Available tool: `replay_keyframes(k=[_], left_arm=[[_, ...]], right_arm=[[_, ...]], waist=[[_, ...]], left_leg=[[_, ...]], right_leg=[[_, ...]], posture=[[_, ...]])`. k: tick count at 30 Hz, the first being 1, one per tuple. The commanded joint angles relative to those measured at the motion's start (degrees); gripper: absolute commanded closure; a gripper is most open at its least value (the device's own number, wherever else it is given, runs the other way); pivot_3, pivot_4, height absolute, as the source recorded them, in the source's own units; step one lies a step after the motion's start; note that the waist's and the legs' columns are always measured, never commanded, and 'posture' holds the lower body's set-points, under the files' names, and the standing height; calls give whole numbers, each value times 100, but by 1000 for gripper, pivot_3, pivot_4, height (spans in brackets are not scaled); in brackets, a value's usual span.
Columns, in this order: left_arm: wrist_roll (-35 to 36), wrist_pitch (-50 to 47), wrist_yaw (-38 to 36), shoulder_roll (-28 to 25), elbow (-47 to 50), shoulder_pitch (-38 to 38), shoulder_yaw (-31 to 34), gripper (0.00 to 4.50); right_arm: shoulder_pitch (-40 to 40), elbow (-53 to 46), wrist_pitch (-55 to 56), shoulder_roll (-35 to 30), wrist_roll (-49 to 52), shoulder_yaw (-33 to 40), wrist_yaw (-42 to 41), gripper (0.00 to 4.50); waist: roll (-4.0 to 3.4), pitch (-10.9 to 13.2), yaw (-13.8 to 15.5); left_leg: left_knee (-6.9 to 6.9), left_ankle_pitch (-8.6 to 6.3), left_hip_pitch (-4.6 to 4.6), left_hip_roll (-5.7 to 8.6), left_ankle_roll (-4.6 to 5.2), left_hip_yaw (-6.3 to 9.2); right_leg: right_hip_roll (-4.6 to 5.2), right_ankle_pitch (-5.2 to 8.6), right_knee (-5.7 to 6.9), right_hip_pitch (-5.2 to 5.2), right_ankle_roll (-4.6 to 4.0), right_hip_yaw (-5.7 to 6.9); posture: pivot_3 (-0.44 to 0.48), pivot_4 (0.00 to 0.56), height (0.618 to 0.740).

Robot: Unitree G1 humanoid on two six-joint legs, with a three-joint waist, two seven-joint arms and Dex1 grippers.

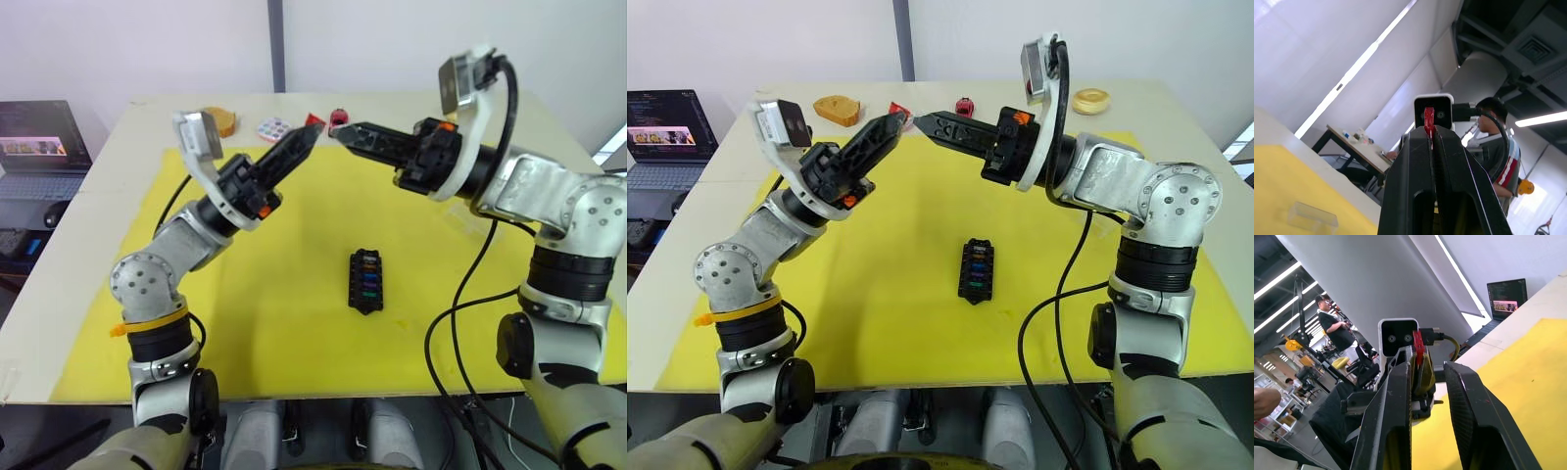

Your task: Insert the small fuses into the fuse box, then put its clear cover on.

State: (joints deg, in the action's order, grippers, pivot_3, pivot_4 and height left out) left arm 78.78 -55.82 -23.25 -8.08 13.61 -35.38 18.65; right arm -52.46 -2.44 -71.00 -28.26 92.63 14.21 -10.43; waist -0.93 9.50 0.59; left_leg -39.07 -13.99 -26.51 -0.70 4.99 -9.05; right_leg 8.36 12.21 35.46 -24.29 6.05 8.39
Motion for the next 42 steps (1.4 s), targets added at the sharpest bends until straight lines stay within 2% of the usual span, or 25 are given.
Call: replay_keyframes(k=[1, 17, 21, 39, 42], left_arm=[[223, 123, 8, -97, 94, 26, -107, 4500], [395, 362, 71, -279, 102, 120, -318, 4500], [412, 398, 67, -316, 112, 160, -375, 4500], [478, 544, 212, -461, 148, 187, -454, 4500], [479, 555, 214, -517, 143, 185, -457, 4500]], right_arm=[[-55, -174, 166, -104, 252, 41, 74, 3476], [76, -288, 313, -172, 352, -191, 89, 3476], [77, -282, 357, -177, 403, -207, 107, 4436], [98, -282, 524, -282, 249, -254, 50, 4436], [81, -259, 539, -304, 178, -259, -8, 3484]], waist=[[0, 0, -2], [0, 0, 1], [0, 0, 0], [0, 0, 1], [0, 0, 5]], left_leg=[[0, 0, 0, -2, 0, 0], [0, -1, -1, -16, -2, -2], [2, -1, -1, -19, -2, -3], [4, -9, -3, -23, -15, -4], [5, -9, -4, -24, -16, -5]], right_leg=[[-3, 0, -1, 0, 0, -2], [-22, 1, -11, -4, -1, -17], [-26, 1, -13, -4, -2, -19], [-31, 1, -19, -7, -2, -23], [-32, 1, -20, -7, -2, -23]], posture=[[0, 150, 740], [0, 150, 740], [0, 150, 740], [0, 150, 740], [0, 150, 740]])
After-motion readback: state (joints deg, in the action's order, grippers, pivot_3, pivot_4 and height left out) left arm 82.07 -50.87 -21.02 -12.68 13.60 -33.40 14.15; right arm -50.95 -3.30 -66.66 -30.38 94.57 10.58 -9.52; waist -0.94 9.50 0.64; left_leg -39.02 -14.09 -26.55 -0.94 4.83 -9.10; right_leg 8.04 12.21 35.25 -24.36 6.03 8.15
